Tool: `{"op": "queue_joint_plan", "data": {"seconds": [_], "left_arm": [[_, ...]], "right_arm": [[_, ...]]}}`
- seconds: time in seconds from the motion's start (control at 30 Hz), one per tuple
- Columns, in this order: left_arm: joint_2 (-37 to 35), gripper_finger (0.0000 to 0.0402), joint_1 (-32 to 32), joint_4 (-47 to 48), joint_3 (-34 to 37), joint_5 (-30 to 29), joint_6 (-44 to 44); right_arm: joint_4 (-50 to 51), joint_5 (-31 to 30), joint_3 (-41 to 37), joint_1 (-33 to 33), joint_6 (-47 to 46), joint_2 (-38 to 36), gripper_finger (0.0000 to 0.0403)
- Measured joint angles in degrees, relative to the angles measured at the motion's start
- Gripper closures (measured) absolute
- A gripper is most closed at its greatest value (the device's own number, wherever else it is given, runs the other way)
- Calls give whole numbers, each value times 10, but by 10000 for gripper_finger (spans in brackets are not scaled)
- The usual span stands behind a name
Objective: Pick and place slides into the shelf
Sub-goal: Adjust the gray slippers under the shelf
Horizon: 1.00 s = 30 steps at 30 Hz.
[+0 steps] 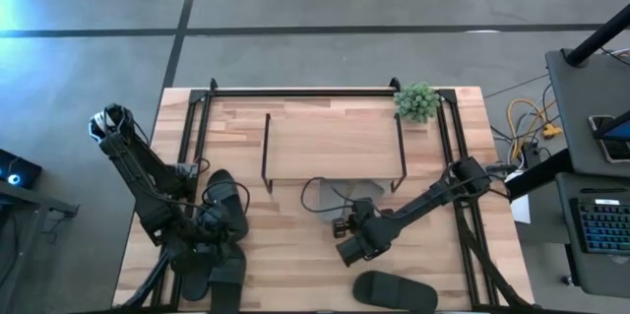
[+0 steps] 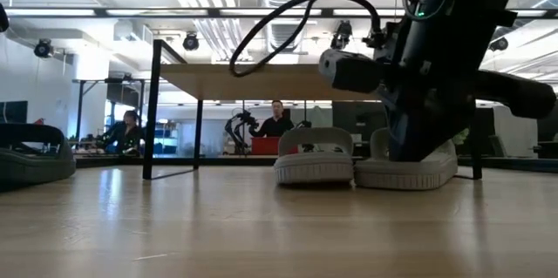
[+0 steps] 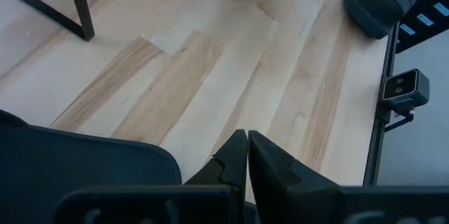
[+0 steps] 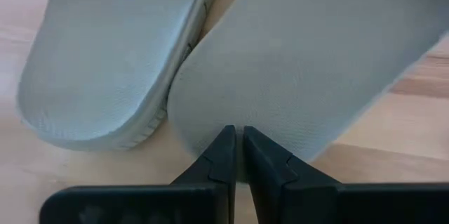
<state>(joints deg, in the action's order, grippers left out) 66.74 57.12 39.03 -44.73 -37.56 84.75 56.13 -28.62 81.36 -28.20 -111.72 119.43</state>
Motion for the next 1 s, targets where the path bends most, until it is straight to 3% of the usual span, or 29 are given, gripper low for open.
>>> {"op": "queue_joint_plan", "data": {"seconds": [0.23, 0.43, 1.0], "left_arm": [[0, 402, 0, -1, 0, 0, 1], [0, 402, 0, 0, 1, -5, 0], [48, 402, 0, -35, 1, -2, 2]], "right_arm": [[30, 28, 9, -20, 26, 0, 380], [80, 65, 9, -48, -15, 0, 380], [157, 34, 1, -42, -33, 3, 380]]}}
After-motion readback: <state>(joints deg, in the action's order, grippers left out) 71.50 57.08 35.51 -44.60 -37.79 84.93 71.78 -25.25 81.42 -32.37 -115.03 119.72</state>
